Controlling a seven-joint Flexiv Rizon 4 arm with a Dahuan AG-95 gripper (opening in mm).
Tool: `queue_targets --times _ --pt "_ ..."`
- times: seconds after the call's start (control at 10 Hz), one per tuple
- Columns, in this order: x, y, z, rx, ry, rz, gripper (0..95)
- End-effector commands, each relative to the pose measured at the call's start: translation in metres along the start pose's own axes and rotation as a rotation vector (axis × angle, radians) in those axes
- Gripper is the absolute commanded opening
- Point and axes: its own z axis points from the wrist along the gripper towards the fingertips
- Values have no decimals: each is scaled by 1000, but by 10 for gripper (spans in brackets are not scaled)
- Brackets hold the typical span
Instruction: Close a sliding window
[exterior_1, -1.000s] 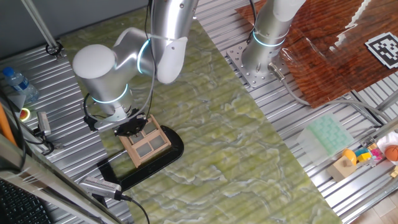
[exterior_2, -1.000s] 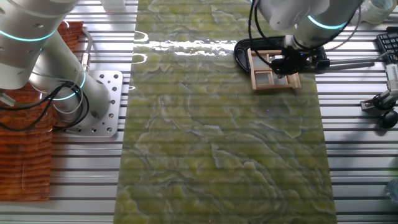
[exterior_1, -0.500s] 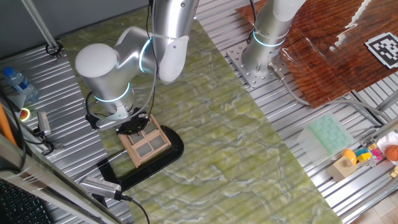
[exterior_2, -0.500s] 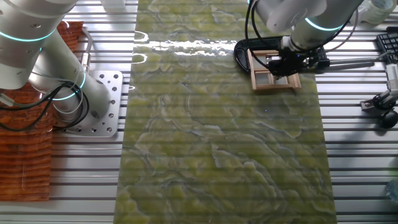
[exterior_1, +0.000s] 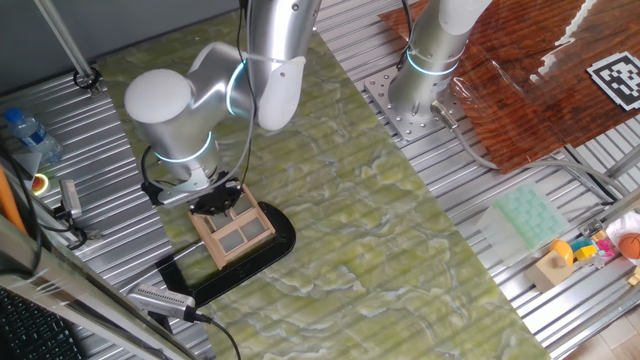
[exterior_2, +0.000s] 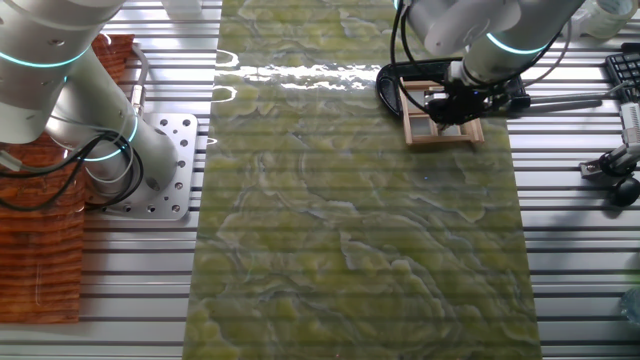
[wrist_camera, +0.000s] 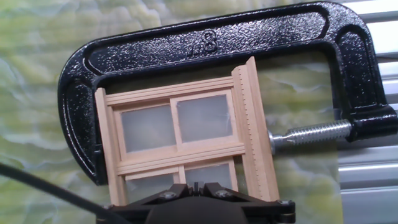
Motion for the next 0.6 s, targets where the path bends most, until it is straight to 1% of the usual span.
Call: queue_targets --times 0.1,0.6 --pt "0 2 0 6 -2 1 0" --pt "0 5 0 5 -9 23 0"
